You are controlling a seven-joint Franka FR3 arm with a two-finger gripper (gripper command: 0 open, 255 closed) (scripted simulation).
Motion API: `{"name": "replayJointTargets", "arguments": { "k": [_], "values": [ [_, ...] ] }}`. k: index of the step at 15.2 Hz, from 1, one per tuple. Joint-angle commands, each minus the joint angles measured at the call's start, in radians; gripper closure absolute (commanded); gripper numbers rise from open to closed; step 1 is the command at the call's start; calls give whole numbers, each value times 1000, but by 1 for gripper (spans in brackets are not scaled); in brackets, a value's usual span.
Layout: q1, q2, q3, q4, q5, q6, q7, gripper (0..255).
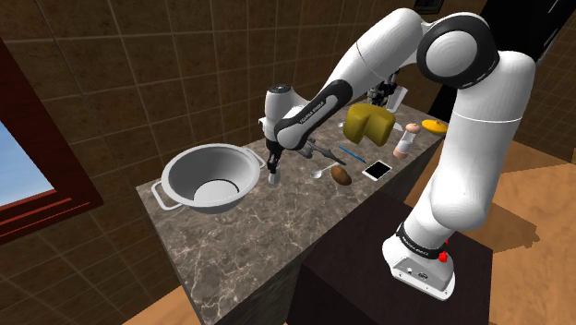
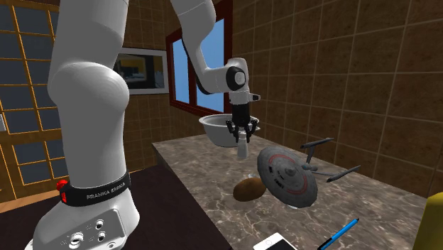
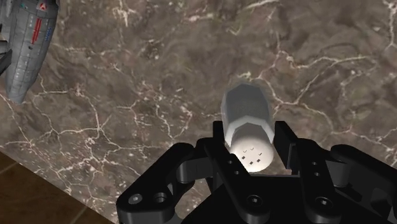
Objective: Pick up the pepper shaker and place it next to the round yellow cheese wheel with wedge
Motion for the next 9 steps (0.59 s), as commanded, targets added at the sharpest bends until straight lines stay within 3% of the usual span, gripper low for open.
{"name": "replayJointTargets", "arguments": {
  "k": [1,9],
  "values": [
    [-2,-23,2,2,6,-25,-7,255],
    [-4,-104,8,20,26,-123,-27,255]
  ]
}}
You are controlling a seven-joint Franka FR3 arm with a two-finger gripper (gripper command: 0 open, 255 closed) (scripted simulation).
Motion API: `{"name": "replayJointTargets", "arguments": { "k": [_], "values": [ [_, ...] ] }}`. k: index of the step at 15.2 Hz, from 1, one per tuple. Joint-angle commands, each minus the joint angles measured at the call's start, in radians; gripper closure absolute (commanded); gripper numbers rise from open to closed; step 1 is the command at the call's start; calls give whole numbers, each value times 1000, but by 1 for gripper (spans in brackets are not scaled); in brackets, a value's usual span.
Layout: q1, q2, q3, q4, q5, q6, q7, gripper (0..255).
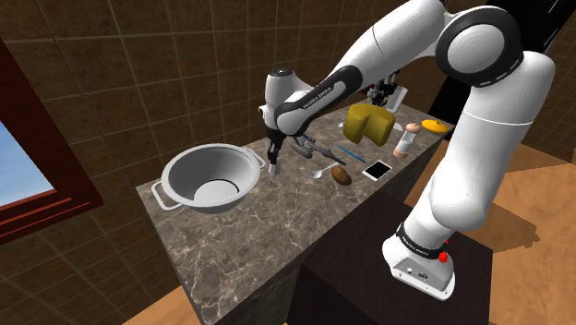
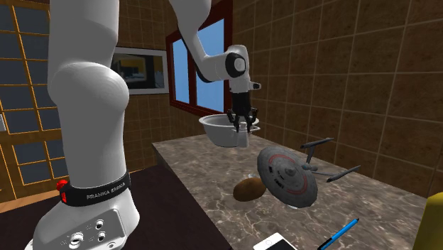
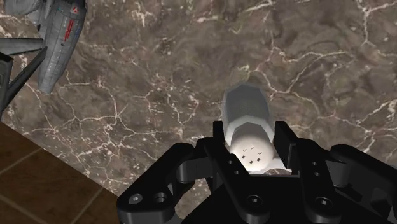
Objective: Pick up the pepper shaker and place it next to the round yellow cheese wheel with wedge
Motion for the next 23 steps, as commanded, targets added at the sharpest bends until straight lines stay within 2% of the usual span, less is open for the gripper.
{"name": "replayJointTargets", "arguments": {
  "k": [1,23],
  "values": [
    [0,-22,1,4,5,-26,-5,255],
    [1,-180,7,131,40,-309,-46,255]
  ]
}}
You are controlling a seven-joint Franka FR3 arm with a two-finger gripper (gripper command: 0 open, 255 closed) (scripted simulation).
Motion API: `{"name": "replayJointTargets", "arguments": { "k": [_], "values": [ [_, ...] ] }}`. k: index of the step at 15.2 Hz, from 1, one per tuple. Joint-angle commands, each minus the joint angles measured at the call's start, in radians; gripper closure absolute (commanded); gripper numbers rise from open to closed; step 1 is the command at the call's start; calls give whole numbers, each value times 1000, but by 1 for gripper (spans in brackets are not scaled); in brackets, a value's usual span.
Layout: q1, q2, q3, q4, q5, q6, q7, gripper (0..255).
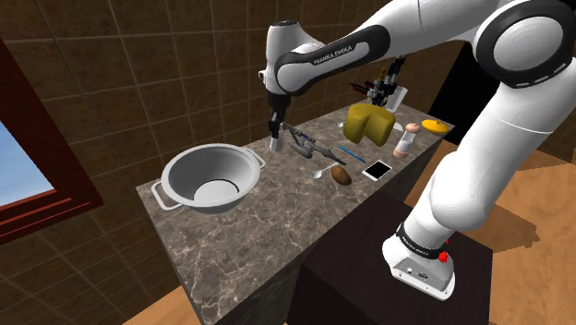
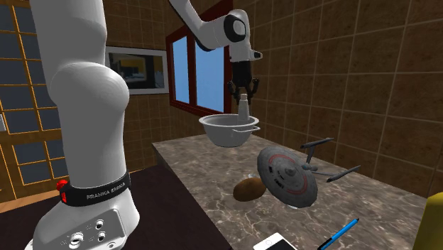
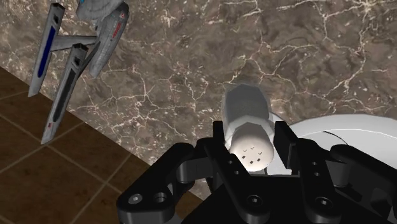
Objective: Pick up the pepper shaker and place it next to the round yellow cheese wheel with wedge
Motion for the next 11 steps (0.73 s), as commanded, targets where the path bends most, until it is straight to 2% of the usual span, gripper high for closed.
{"name": "replayJointTargets", "arguments": {
  "k": [1,6,11],
  "values": [
    [-1,-13,-1,13,2,-26,-6,255],
    [0,-33,-1,55,7,-87,-12,255],
    [-58,-42,-65,41,10,-72,-135,255]
  ]
}}
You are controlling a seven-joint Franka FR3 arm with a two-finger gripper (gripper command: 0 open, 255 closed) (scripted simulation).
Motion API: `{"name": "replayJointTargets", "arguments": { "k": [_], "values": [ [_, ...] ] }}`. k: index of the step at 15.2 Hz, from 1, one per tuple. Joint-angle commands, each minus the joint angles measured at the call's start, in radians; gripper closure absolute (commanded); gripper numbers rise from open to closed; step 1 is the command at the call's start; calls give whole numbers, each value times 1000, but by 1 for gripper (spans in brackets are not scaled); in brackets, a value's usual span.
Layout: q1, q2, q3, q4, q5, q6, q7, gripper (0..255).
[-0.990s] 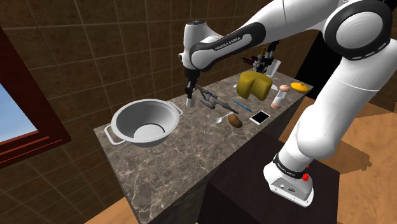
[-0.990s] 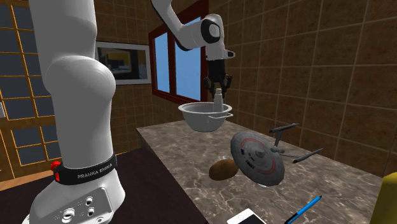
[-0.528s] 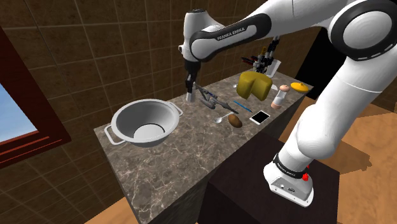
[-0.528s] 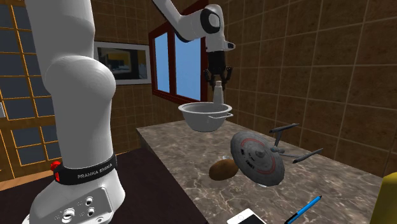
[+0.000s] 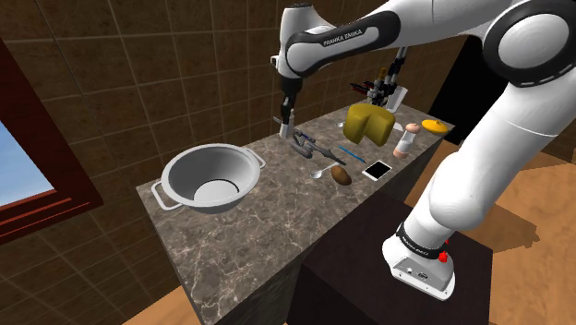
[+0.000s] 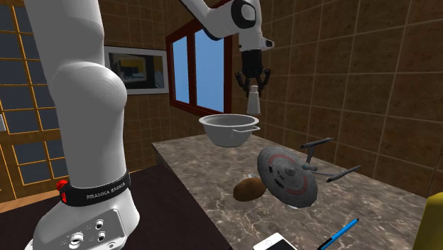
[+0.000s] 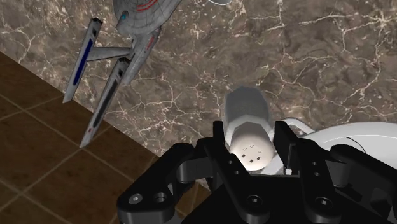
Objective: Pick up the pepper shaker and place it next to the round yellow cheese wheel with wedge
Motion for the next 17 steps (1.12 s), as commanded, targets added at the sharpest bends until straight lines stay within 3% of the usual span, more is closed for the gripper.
{"name": "replayJointTargets", "arguments": {
  "k": [1,9,17],
  "values": [
    [-23,4,-26,3,1,5,-51,255],
    [-114,47,-128,50,17,16,-251,255],
    [-210,149,-216,172,60,6,-454,255]
  ]
}}
